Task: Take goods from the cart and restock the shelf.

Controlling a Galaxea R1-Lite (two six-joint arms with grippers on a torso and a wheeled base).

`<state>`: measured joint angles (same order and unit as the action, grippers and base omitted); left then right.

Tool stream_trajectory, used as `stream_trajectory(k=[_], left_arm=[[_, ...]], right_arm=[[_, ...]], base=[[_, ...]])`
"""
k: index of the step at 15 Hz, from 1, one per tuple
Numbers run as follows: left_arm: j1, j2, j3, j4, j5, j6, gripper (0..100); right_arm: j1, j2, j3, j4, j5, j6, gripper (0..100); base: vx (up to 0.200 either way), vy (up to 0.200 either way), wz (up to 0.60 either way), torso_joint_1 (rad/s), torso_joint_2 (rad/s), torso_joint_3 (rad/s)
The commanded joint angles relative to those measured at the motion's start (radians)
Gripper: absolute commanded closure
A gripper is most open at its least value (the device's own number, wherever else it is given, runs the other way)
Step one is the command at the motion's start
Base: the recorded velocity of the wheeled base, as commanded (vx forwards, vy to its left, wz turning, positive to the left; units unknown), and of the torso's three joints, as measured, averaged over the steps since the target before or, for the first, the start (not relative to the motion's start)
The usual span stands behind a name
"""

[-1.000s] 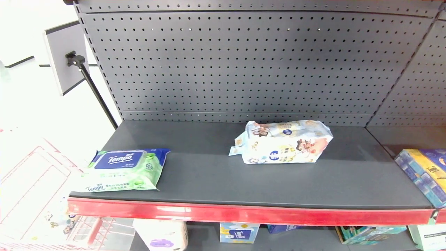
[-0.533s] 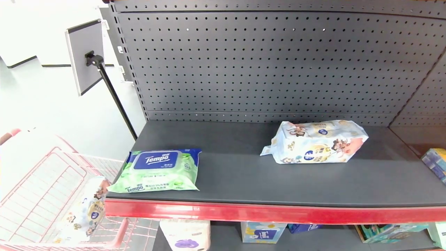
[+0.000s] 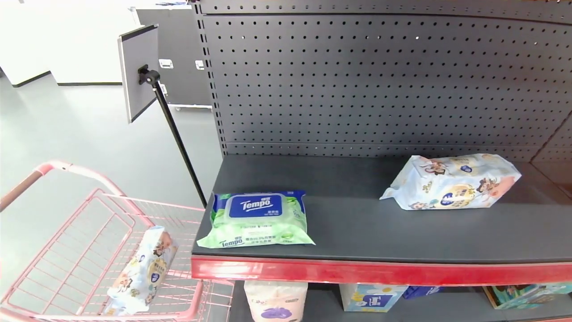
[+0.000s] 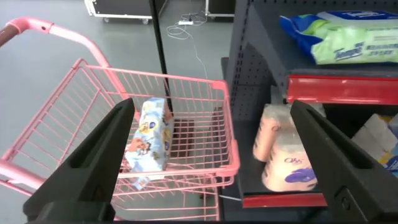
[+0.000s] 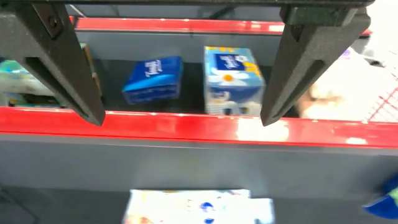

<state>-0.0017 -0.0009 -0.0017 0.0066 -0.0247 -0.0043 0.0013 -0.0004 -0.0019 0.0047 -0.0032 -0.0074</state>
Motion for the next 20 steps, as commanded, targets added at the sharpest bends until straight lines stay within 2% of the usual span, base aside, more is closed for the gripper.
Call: stream_trajectory(k=[1,13,20], left_arm=[[0.000,0.001,0.000,0.000,0.000,0.000,0],[0.000,0.001,0.000,0.000,0.000,0.000,0],[0.000,0.001,0.000,0.000,0.000,0.000,0]], right_arm=[[0.000,0.000,-0.001,0.000,0.000,0.000,0],[0.000,0.000,0.000,0.000,0.000,0.001,0],[0.000,0.000,0.000,0.001,-0.001,0.000,0]], base=[[0.000,0.200,0.00,0.002,0.00,0.002],[0.000,0.200,0.00,0.004,0.00,0.002],[0.000,0.000,0.00,-0.048,0.11,0.066]])
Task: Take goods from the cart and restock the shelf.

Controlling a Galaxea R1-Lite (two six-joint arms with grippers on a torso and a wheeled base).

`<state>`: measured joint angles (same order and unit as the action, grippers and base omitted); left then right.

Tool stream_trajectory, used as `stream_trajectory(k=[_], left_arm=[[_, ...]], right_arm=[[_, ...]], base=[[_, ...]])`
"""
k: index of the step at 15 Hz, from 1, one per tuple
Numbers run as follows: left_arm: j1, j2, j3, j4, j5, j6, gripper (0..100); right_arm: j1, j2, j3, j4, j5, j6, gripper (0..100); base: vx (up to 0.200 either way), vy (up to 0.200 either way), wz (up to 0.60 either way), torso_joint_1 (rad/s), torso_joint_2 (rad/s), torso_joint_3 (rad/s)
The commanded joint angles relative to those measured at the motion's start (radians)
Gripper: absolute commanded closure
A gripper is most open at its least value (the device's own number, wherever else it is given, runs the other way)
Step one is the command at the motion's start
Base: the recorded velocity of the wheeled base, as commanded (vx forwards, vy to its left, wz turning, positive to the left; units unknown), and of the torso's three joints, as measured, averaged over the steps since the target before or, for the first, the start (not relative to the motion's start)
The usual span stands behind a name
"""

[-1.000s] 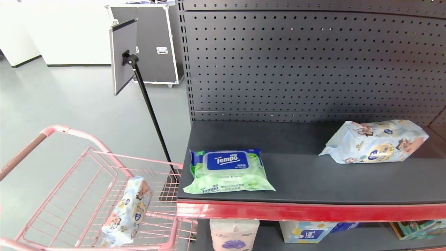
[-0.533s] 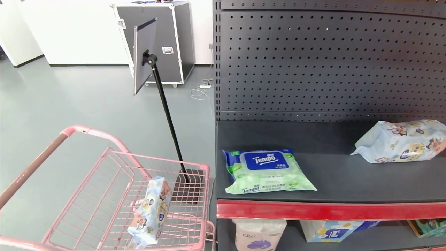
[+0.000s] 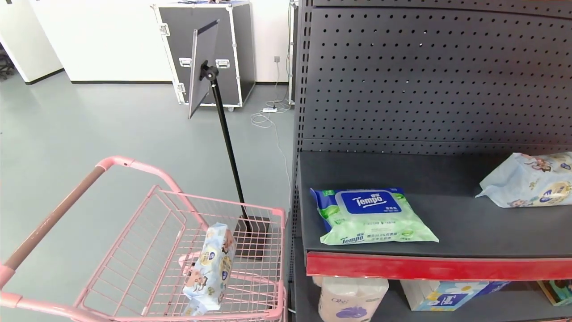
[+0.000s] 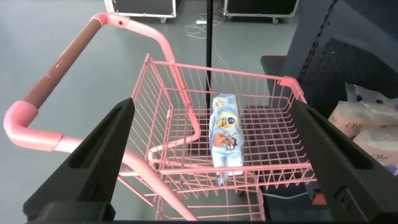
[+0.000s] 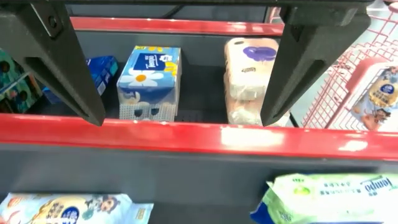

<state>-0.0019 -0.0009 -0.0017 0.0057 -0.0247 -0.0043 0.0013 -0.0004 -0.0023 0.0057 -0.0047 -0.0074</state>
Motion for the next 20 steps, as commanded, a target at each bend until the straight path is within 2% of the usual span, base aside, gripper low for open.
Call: stream_trajectory(k=[1,13,20], left_arm=[[0.000,0.001,0.000,0.000,0.000,0.000,0],[0.000,0.001,0.000,0.000,0.000,0.000,0],[0.000,0.001,-0.001,0.000,0.000,0.001,0]], right_arm=[[0.000,0.000,0.001,0.000,0.000,0.000,0],[0.000,0.000,0.001,-0.001,0.000,0.004,0],[0.000,0.000,0.001,-0.001,-0.001,0.001,0]], base=[[0.000,0.000,0.00,-0.139,0.34,0.198],[0.000,0.000,0.00,-0.143,0.38,0.227],[0.000,0.000,0.00,-0.177,0.53,0.351]])
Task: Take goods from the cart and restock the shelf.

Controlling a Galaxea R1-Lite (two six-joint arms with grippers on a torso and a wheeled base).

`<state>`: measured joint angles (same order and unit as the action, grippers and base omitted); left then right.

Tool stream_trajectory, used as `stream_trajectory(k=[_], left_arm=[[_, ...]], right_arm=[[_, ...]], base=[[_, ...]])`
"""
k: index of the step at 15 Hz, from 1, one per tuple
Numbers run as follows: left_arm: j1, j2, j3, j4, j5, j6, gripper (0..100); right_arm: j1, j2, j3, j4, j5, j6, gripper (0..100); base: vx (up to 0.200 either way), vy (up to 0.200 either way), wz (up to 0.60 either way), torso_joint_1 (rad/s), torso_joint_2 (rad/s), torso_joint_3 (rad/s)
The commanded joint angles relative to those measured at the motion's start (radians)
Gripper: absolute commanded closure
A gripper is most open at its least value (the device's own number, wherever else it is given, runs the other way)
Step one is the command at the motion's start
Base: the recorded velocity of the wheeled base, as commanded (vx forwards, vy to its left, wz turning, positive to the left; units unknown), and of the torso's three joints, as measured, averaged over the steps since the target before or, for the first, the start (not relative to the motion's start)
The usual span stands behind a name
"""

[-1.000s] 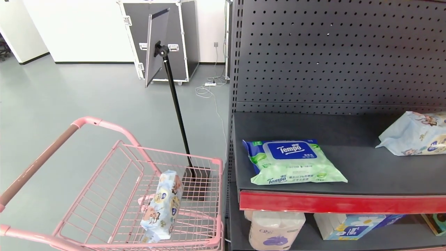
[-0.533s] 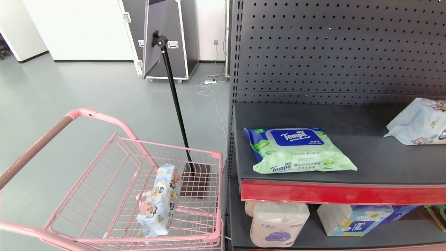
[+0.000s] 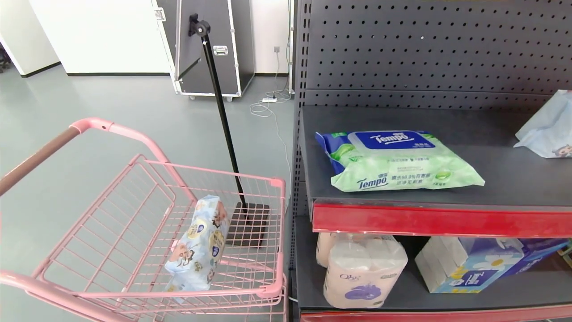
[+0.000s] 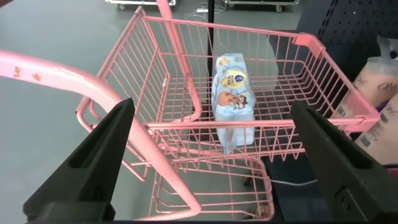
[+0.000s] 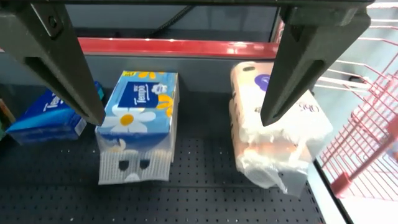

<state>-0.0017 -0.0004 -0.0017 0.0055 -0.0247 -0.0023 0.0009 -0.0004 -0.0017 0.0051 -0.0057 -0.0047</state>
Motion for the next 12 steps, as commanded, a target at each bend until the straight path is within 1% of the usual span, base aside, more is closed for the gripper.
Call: stream_trajectory(k=[1,3,4,5,6,7,8,9,10,11,12], left_arm=[[-0.001,0.008,-0.001,0.001,0.000,0.001,0],[-0.014,0.043,-0.001,0.001,0.000,0.002,0],[-0.014,0.042,-0.001,0.001,-0.012,0.005,0],[-0.020,0.060,-0.052,0.001,-0.058,-0.005,0],[-0.032,0.260,-0.254,0.010,-0.089,-0.057,0],[-0.032,0.566,-0.544,-0.001,-0.092,-0.237,0],[-0.038,0.761,-0.753,0.017,-0.095,-0.311,0],[-0.043,0.889,-0.811,0.028,-0.087,-0.306,0],[-0.047,0.976,-0.801,0.047,-0.084,-0.246,0],[-0.066,1.019,-0.778,0.076,-0.087,-0.176,0],[-0.141,1.136,-0.747,0.082,-0.087,-0.099,0]], right_arm=[[0.001,0.000,0.000,0.001,0.000,-0.001,0],[0.001,0.000,0.000,-0.001,0.000,-0.001,0],[0.001,0.000,0.000,-0.001,0.000,0.000,0],[0.001,0.000,-0.001,-0.001,0.001,0.000,0],[0.001,0.000,-0.001,-0.001,0.001,0.000,0],[0.001,0.000,-0.001,-0.001,0.003,0.000,0],[0.001,0.000,0.000,-0.001,0.003,0.000,0],[0.001,0.000,0.000,-0.001,0.003,0.000,0],[0.001,0.000,-0.001,0.001,0.003,0.000,0],[0.001,0.000,0.000,-0.001,0.003,0.000,0],[0.001,0.000,0.000,-0.001,0.003,0.002,0]], base=[[0.000,0.000,0.00,-0.154,0.52,0.378],[0.000,0.000,0.00,-0.137,0.51,0.371],[0.000,0.000,0.00,-0.066,0.29,0.207],[0.000,0.000,0.00,-0.041,0.17,0.119],[0.000,0.000,0.00,-0.022,0.09,0.076],[0.000,0.000,0.00,-0.012,0.06,0.046],[0.000,0.000,0.00,0.000,0.00,0.000],[0.000,0.000,0.00,0.000,0.00,0.000],[0.000,0.000,0.00,0.000,0.00,0.000],[0.000,0.000,0.00,0.000,0.00,0.000],[0.000,0.000,0.00,0.000,0.00,0.000]])
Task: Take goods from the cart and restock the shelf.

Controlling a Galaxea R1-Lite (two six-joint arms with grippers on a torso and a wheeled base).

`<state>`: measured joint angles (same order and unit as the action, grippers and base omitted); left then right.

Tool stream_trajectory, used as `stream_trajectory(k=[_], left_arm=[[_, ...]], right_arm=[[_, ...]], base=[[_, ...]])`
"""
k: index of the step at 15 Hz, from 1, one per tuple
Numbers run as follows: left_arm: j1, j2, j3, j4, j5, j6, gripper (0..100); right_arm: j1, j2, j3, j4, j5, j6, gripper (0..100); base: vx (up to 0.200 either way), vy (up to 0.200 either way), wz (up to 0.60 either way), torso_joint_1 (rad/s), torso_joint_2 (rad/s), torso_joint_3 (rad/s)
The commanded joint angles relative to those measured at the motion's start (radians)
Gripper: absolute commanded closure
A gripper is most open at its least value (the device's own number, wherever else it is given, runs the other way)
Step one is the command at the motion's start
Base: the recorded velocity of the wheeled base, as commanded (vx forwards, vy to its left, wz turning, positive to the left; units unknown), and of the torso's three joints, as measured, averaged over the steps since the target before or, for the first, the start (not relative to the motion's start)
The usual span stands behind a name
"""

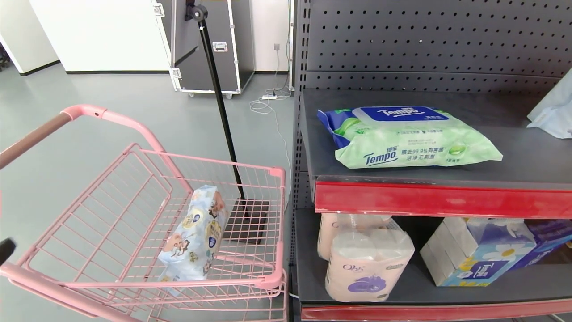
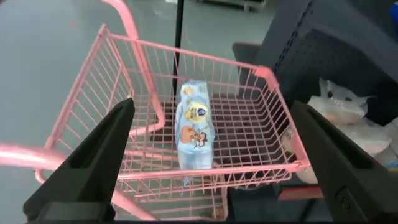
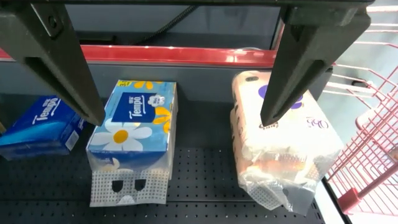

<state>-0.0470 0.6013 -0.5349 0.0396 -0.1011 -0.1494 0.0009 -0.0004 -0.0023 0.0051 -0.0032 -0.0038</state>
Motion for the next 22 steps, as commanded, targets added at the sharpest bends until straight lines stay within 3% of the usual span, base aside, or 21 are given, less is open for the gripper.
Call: stream_trajectory(k=[1,2,5,10,12,17,22], left_arm=[[-0.192,0.606,-0.214,0.045,-0.008,0.037,0],[-0.246,0.692,-0.211,0.045,-0.005,0.016,0],[-0.264,0.890,-0.211,0.014,0.020,0.002,0],[-0.244,1.129,-0.168,-0.176,0.031,-0.013,0],[-0.217,1.184,-0.157,-0.199,0.077,-0.013,0],[-0.189,1.209,-0.137,-0.213,0.078,-0.012,0],[-0.194,1.312,-0.105,-0.374,0.077,-0.009,0]], right_arm=[[0.001,0.000,0.001,0.001,0.000,-0.001,0],[0.001,0.000,0.001,-0.001,0.000,-0.001,0],[0.001,0.000,0.001,0.001,0.000,-0.001,0],[0.001,0.000,0.001,0.001,0.000,-0.001,0],[0.001,0.000,0.001,-0.001,0.000,-0.001,0],[0.001,0.000,0.001,0.001,0.000,0.001,0],[0.001,0.000,0.001,-0.001,0.000,-0.001,0]], base=[[0.000,0.000,0.00,0.000,0.00,0.000],[0.000,0.000,0.00,0.000,0.00,0.000],[0.000,0.000,0.00,0.000,0.00,0.000],[0.000,0.000,0.00,0.000,0.00,0.000],[0.000,0.000,0.00,0.000,0.00,0.000],[0.000,0.000,0.00,0.000,0.00,0.000],[0.000,0.000,0.00,0.000,0.00,0.000]])
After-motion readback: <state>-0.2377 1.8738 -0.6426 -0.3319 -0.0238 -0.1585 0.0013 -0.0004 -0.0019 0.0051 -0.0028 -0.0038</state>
